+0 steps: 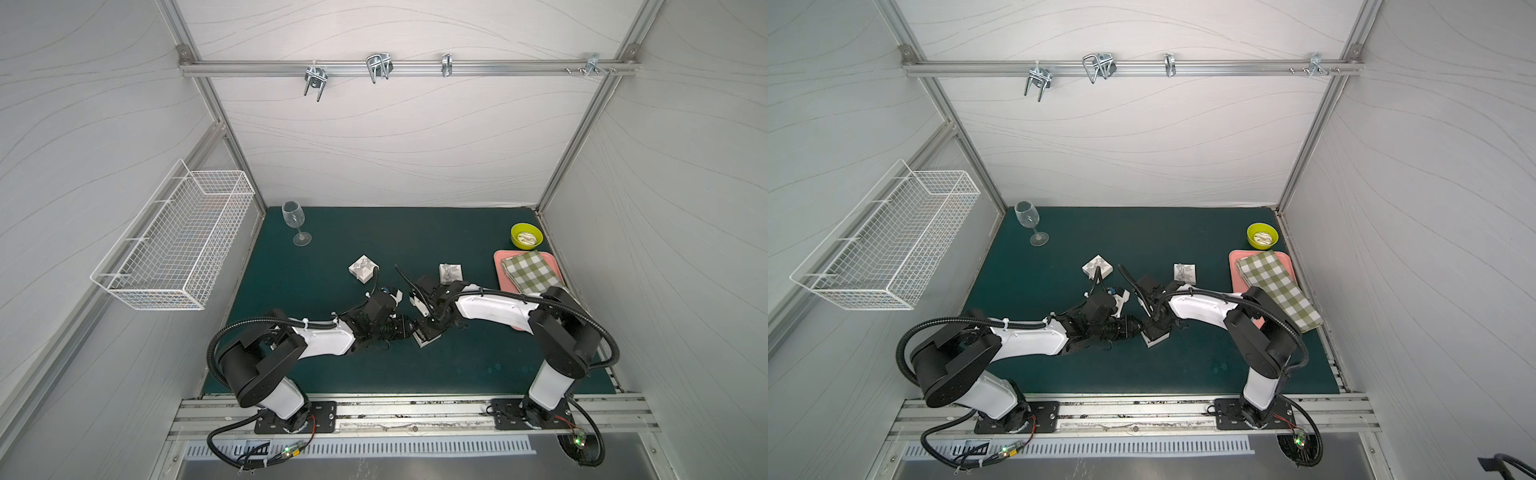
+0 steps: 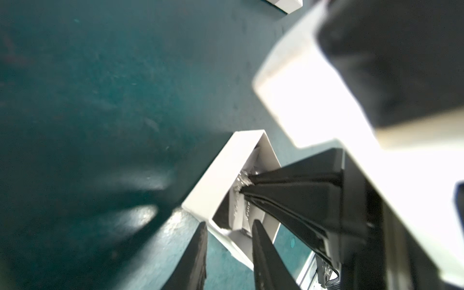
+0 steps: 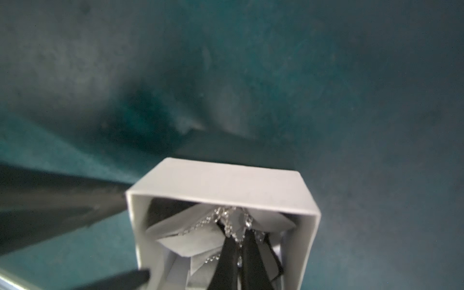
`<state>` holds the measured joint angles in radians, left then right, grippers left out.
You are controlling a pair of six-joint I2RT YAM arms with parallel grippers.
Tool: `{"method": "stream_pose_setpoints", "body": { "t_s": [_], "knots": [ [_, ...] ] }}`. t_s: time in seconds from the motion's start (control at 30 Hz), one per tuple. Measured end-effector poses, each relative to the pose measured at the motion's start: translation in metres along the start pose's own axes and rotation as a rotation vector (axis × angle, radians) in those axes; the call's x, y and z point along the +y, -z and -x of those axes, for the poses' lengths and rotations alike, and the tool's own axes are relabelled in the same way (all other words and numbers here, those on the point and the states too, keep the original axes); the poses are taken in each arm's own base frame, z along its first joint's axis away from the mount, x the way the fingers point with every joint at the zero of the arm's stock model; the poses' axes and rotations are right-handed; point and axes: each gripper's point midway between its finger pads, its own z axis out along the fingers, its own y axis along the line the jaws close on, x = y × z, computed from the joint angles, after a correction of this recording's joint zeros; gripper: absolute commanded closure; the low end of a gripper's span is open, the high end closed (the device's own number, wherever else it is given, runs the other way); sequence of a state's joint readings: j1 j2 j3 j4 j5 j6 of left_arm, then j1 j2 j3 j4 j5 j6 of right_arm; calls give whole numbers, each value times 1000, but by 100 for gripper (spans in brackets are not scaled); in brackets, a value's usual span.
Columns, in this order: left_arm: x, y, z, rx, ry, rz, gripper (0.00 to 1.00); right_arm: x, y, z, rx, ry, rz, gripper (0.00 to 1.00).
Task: Take the necklace out of the lift-off lid jewelry box
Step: Take out the inner lining from the jewelry box.
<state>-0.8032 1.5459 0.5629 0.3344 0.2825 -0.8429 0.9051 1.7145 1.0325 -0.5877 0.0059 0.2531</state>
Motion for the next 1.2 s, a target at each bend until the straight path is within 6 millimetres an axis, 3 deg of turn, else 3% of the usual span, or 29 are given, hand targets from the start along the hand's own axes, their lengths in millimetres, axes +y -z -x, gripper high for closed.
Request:
{"method": "stream_pose_setpoints", "body": {
  "t_s": [0.33,0.5,0.63,0.83,1.07,1.2],
  "knots": [
    [-6,0,9,-20,-2,-19,69,6,48,10,-135,11,30,100],
    [-3,0,11,-24,6,-14,68,7,54,11,-150,6,35,100],
    [-2,4,15,-35,15,-19,59,7,54,10,-149,-3,40,100],
    [-13,39,27,-112,2,-79,50,3,69,7,-181,-73,98,98],
    [-44,93,39,-229,-85,-168,46,-1,119,19,-322,-156,184,96],
    [-61,112,37,-262,-113,-252,51,6,145,25,-385,-180,242,95]
  ]
}}
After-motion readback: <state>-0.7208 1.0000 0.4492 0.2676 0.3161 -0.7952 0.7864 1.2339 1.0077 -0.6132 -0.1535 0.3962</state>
